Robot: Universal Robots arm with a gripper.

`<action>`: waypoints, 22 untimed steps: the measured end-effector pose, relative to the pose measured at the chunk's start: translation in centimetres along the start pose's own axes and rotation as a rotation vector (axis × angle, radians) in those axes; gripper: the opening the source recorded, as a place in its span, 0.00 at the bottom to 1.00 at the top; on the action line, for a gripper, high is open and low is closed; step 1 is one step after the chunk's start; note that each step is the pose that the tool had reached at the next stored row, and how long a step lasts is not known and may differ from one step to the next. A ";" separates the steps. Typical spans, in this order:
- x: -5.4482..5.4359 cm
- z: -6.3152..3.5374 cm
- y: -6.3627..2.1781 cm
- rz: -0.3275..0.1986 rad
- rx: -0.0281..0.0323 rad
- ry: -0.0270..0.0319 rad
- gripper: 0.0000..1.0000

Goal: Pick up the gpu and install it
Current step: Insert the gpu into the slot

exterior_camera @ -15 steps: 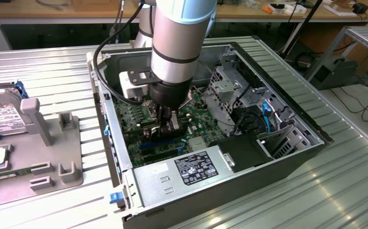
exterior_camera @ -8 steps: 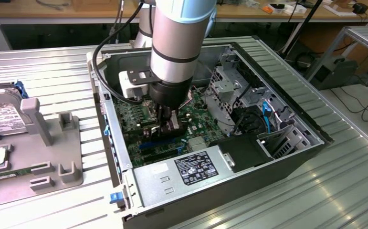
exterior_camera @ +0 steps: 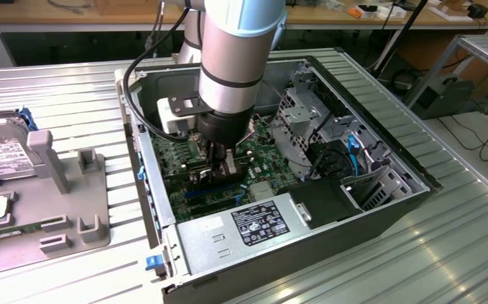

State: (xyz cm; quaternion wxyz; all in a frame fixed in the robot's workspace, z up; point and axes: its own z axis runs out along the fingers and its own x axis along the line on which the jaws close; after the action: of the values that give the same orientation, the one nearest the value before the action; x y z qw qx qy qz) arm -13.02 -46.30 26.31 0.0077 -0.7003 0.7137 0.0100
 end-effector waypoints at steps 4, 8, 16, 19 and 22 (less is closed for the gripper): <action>0.0 0.00 0.00 0.000 -0.0001 0.0000 0.27; 0.0 0.00 0.00 0.000 -0.0001 0.0001 0.27; 0.0 0.02 0.25 0.000 0.0008 0.0000 0.27; 0.0 -0.05 0.25 0.000 0.0008 0.0002 0.27; 0.0 -0.25 0.25 0.000 0.0008 0.0006 0.27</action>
State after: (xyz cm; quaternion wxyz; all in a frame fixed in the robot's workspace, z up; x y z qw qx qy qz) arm -13.26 -46.34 26.55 0.0077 -0.7003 0.7137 0.0095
